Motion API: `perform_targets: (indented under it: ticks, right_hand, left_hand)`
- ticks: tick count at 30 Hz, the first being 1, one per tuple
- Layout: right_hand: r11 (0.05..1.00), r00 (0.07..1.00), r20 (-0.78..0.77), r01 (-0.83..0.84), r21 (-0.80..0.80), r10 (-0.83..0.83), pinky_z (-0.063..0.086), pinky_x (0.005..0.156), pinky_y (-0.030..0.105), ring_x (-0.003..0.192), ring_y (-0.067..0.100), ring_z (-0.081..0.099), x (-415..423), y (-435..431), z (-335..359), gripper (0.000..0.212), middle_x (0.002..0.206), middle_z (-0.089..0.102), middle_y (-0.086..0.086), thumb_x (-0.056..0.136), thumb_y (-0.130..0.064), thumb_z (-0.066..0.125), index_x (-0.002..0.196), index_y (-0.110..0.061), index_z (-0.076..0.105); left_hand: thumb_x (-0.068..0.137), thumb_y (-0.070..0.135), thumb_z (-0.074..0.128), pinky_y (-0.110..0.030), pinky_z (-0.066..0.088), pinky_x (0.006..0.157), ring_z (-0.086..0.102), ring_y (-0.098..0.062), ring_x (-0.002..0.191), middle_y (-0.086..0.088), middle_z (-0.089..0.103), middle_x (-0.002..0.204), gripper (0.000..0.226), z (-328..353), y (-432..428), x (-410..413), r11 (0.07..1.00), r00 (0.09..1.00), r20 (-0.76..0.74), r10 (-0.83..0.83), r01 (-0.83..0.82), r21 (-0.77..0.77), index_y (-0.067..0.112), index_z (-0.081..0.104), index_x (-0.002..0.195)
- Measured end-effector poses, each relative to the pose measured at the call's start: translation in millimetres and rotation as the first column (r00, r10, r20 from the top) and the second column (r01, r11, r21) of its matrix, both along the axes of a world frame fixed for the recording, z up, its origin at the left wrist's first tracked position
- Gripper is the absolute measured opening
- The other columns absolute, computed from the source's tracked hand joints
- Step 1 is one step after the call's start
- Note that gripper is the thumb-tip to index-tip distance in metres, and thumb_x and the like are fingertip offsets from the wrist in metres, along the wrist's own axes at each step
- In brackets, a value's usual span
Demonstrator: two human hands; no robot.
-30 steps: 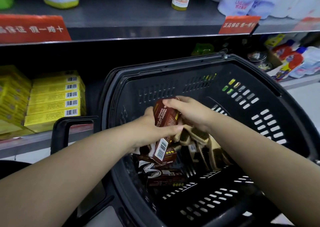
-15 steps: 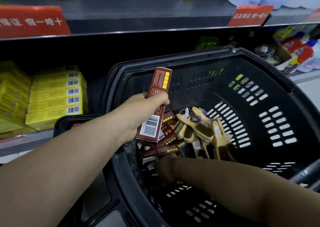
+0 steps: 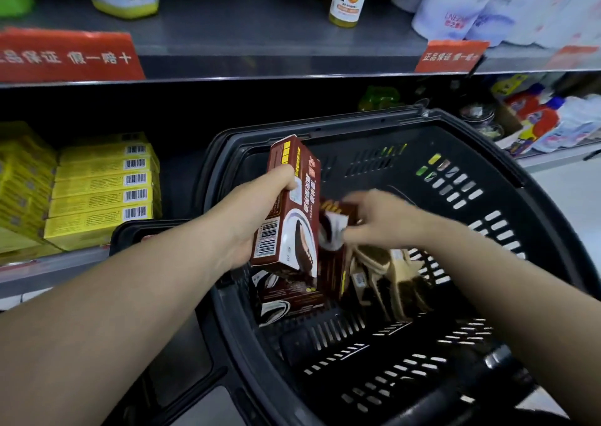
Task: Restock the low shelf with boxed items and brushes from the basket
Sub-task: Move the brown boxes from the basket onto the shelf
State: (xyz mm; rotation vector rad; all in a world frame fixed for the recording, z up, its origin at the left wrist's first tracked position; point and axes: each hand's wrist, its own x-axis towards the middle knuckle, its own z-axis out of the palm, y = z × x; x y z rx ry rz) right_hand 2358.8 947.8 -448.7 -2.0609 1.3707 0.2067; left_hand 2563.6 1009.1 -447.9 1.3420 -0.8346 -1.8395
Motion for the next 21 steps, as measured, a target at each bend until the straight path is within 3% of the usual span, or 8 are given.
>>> perform_targets:
  ticks: [2,5,7,11,13,17,20,21]
  right_hand:
    - [0.97,0.963,0.217,0.197,-0.146,-0.163,0.057,0.066,0.033,0.065,0.011,0.065,-18,6,19,0.029,0.073,0.07,-0.001,0.07,-0.029,0.067,0.098,-0.024,0.06]
    - [0.84,0.901,0.431,0.273,-0.47,-0.052,0.056,0.076,0.023,0.086,0.004,0.065,-21,36,28,0.052,0.098,0.069,-0.011,0.073,-0.021,0.068,0.122,-0.03,0.054]
    - [0.722,0.907,0.392,0.166,-0.672,0.157,0.049,0.089,0.015,0.108,0.002,0.056,-19,52,28,0.063,0.119,0.062,-0.006,0.073,-0.017,0.071,0.132,-0.021,0.051]
    - [0.54,0.846,0.19,-0.131,-0.832,0.499,0.041,0.106,0.037,0.131,0.026,0.043,-14,69,10,0.073,0.137,0.045,0.01,0.07,-0.002,0.08,0.134,-0.012,0.046]
    - [0.56,0.825,0.198,-0.165,-0.812,0.53,0.04,0.108,0.037,0.136,0.025,0.037,-14,71,2,0.073,0.141,0.041,0.01,0.072,0.003,0.077,0.133,-0.014,0.042]
    - [0.631,0.811,0.289,-0.123,-0.766,0.509,0.041,0.105,0.025,0.138,0.015,0.033,-14,65,3,0.071,0.146,0.031,0.006,0.077,0.008,0.066,0.137,-0.019,0.039]
    - [0.876,0.852,0.479,0.055,-0.48,0.209,0.048,0.098,0.03,0.127,0.008,0.045,-9,53,-3,0.072,0.14,0.04,-0.002,0.081,0.002,0.063,0.137,-0.03,0.03]
    - [0.934,0.894,0.442,0.092,-0.345,0.076,0.05,0.096,0.035,0.122,0.009,0.05,-6,49,-9,0.069,0.136,0.046,-0.004,0.083,-0.006,0.063,0.135,-0.034,0.027]
  left_hand:
    - [0.093,0.01,0.046,-0.009,0.038,0.04,0.057,-0.012,0.046,-0.017,0.051,0.057,0.016,5,-1,-2,0.998,0.999,0.027,-0.023,0.021,0.067,0.003,0.06,0.091]
    - [0.082,0.032,0.05,-0.026,0.054,0.052,0.067,-0.02,0.053,-0.008,0.07,0.066,0.026,8,-6,-9,0.986,0.992,0.041,0.118,-0.122,0.117,0.013,0.062,0.096]
    - [0.084,0.032,0.046,-0.028,0.054,0.049,0.068,-0.017,0.053,-0.004,0.071,0.066,0.026,3,-1,-10,0.985,0.99,-0.028,0.14,-0.137,0.106,0.013,0.061,0.092]
    - [0.087,0.053,0.046,-0.027,0.055,0.054,0.072,-0.018,0.068,-0.005,0.075,0.087,0.046,10,-2,-19,0.986,0.983,-0.123,0.136,-0.122,0.111,0.016,0.069,0.1]
    - [0.079,0.064,0.054,-0.03,0.056,0.061,0.073,-0.021,0.081,-0.007,0.075,0.095,0.052,11,1,-19,0.991,0.984,-0.15,0.101,-0.085,0.106,0.02,0.072,0.099]
    - [0.065,0.056,0.072,-0.038,0.057,0.076,0.072,-0.028,0.086,-0.01,0.075,0.096,0.056,13,2,-17,0.988,0.987,-0.111,0.12,-0.108,0.111,0.016,0.07,0.106]
    - [0.061,0.058,0.073,-0.036,0.056,0.072,0.073,-0.025,0.078,-0.007,0.075,0.091,0.074,15,-2,-14,0.982,0.982,0.038,0.185,-0.186,0.027,0.016,0.058,0.12]
    - [0.059,0.059,0.073,-0.036,0.057,0.07,0.073,-0.023,0.075,-0.006,0.075,0.089,0.078,16,-4,-13,0.978,0.974,0.086,0.209,-0.208,-0.019,0.017,0.055,0.122]
